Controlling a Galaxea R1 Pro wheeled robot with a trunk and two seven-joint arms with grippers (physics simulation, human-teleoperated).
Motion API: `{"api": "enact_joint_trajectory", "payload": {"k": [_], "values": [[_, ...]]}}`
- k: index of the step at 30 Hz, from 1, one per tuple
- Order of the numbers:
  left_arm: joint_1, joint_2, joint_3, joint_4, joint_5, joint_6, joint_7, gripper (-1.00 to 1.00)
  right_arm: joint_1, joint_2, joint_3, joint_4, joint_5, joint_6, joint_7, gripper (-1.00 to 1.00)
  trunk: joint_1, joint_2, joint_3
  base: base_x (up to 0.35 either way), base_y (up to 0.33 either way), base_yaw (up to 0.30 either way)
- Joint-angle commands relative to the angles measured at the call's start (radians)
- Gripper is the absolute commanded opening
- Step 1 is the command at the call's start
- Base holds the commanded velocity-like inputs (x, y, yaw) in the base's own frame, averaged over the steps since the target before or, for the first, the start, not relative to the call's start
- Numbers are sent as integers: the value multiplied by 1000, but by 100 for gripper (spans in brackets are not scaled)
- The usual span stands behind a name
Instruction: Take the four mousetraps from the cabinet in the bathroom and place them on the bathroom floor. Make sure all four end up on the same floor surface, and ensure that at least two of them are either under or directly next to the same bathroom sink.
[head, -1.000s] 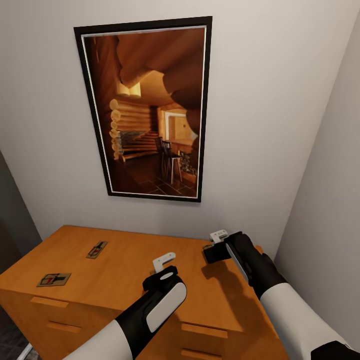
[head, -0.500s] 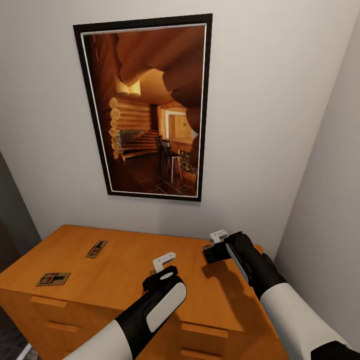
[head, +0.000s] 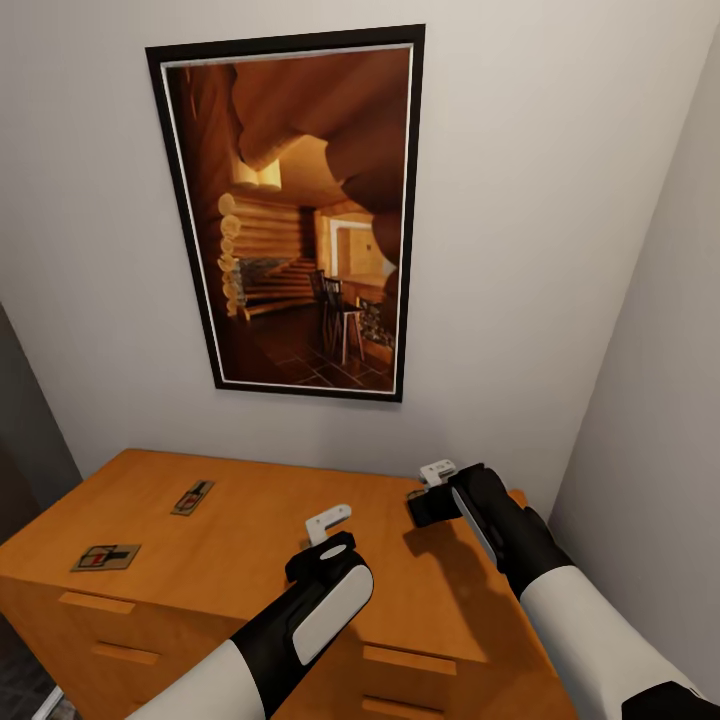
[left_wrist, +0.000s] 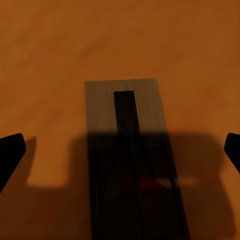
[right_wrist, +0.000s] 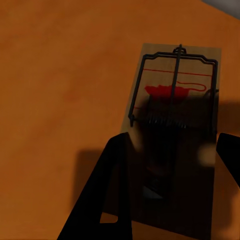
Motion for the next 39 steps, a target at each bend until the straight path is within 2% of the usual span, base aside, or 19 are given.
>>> {"api": "enact_joint_trajectory", "payload": {"k": [1,4,18,22,39], "values": [[-1,0,-1,0,0,11,6,100,-1,0,1,-1,7,3,6,-100,4,-9,-5,0,0,0],[-1,0,-1,0,0,10,6,100,-1,0,0,-1,7,4,5,-100,16,-30,-14,0,0,0],[-1,0,-1,-1,0,10,6,100,-1,0,1,-1,7,4,5,-100,16,-30,-14,0,0,0],[-2,0,-1,0,0,10,6,100,-1,0,2,-1,7,4,6,-100,31,-58,-27,0,0,0],[-2,0,-1,-1,0,10,6,100,-1,0,2,-1,7,4,5,-100,31,-58,-27,0,0,0]]}}
